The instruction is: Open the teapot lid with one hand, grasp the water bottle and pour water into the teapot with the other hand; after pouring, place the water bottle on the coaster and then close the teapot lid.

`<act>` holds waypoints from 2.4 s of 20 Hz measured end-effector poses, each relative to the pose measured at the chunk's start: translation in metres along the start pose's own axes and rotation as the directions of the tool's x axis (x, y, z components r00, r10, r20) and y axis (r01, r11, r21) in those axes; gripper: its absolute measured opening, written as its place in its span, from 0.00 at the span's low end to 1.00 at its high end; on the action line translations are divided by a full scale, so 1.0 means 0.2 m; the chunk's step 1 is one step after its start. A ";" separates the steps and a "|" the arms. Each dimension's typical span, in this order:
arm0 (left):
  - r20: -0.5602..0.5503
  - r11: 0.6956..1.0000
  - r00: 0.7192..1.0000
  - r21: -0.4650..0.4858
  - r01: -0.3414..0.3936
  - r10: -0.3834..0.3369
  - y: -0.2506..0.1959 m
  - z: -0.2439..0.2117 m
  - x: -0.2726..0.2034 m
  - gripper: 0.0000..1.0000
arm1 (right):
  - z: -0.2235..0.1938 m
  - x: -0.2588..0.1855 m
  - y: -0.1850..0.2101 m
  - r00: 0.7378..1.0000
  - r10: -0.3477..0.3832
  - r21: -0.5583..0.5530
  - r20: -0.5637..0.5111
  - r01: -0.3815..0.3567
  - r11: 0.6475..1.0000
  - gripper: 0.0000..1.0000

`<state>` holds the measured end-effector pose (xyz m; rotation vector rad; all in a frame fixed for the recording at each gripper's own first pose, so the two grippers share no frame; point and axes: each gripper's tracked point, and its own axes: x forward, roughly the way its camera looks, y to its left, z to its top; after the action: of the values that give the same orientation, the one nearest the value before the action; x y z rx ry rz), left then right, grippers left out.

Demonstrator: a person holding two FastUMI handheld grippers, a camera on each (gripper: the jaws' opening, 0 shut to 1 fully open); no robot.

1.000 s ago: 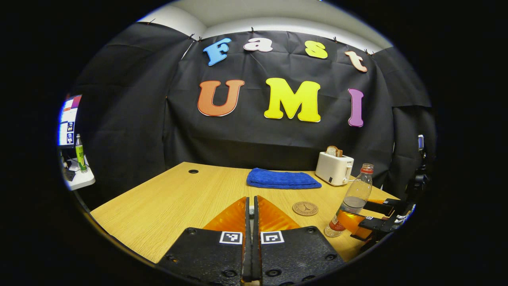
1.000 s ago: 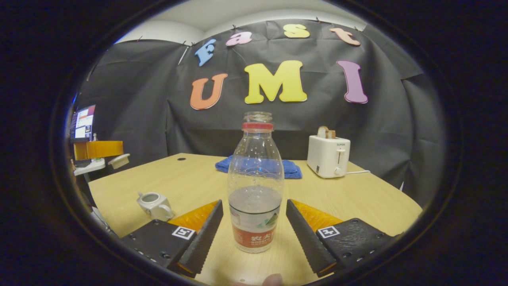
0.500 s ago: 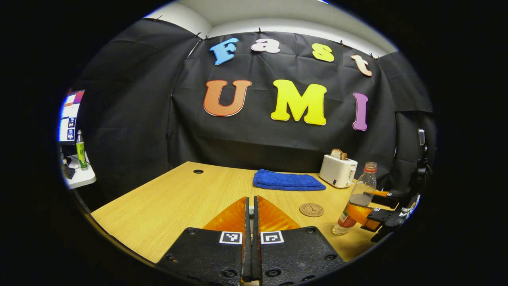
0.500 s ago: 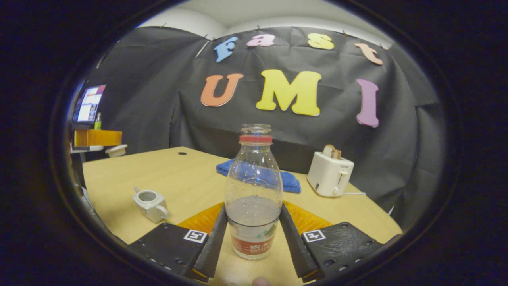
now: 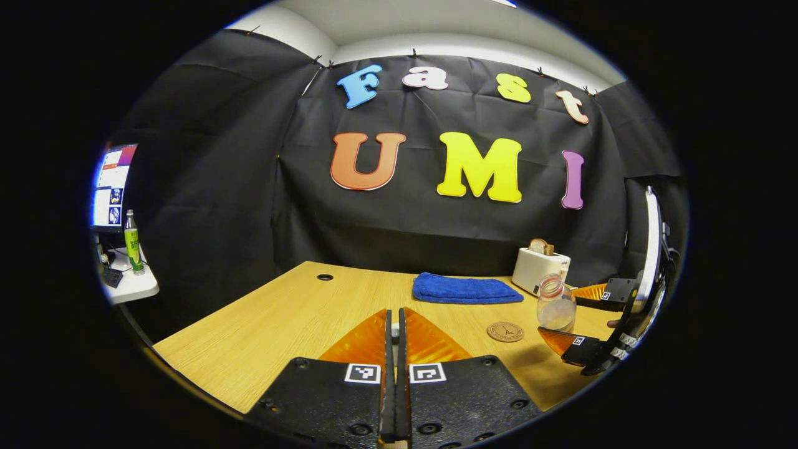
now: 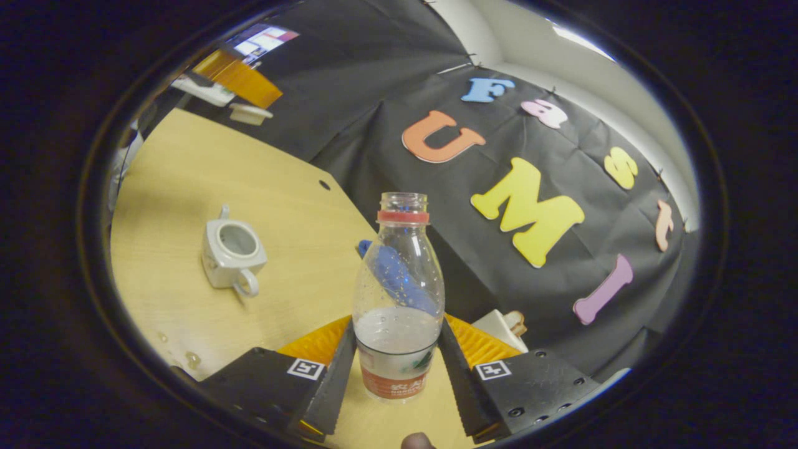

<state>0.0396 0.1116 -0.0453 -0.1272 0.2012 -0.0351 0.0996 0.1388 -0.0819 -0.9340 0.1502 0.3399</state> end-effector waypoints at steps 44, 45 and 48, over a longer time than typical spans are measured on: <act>-0.023 0.998 1.000 0.059 0.017 -0.015 0.10 0.01 -0.02 0.03 | 0.23 0.09 0.12 0.991 0.025 -0.865 0.130 0.101 0.492 0.72; -0.025 0.998 1.000 0.060 0.016 -0.014 0.10 0.00 -0.03 0.03 | 0.24 0.09 0.11 0.991 0.025 -0.868 0.134 0.105 0.485 0.72; -0.023 0.998 1.000 0.060 0.017 -0.015 0.10 0.01 -0.03 0.03 | 0.24 0.09 0.08 0.990 0.020 -0.872 0.143 0.116 0.476 0.72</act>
<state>0.0347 0.1324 -0.0445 -0.0680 0.2216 -0.0587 0.1098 0.1911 -0.0707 -1.9629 -0.2208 0.4333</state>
